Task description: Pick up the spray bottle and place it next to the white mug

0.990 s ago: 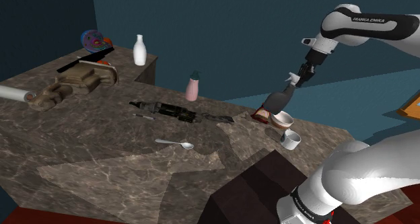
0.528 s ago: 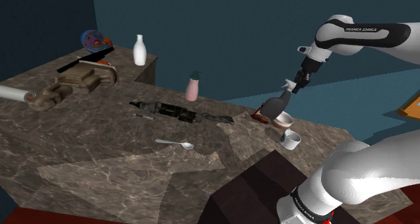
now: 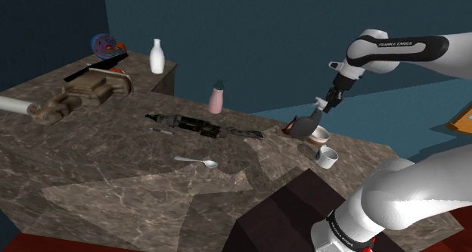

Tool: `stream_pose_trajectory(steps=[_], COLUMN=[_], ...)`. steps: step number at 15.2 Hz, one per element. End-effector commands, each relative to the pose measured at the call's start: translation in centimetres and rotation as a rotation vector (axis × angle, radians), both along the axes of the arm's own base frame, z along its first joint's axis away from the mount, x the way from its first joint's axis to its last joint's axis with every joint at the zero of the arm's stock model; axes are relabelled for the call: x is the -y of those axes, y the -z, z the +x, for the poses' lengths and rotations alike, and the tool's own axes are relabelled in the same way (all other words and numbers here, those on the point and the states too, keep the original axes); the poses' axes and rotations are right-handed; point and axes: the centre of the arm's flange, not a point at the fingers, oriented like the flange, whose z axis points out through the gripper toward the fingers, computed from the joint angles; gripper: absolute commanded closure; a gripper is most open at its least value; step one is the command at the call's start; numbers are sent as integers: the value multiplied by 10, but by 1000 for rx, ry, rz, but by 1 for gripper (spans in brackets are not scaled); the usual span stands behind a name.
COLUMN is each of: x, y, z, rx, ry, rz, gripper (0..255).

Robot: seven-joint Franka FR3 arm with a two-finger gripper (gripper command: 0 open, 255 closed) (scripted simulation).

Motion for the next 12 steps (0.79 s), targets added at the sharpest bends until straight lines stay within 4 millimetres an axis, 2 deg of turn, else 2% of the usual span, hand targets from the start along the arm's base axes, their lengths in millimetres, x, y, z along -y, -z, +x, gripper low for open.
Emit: stream_pose_trajectory(steps=[1, 12], x=[1, 1], y=[11, 69], z=[0, 0], rx=[1, 1], ry=[0, 0], rz=[0, 0], gripper=[255, 255])
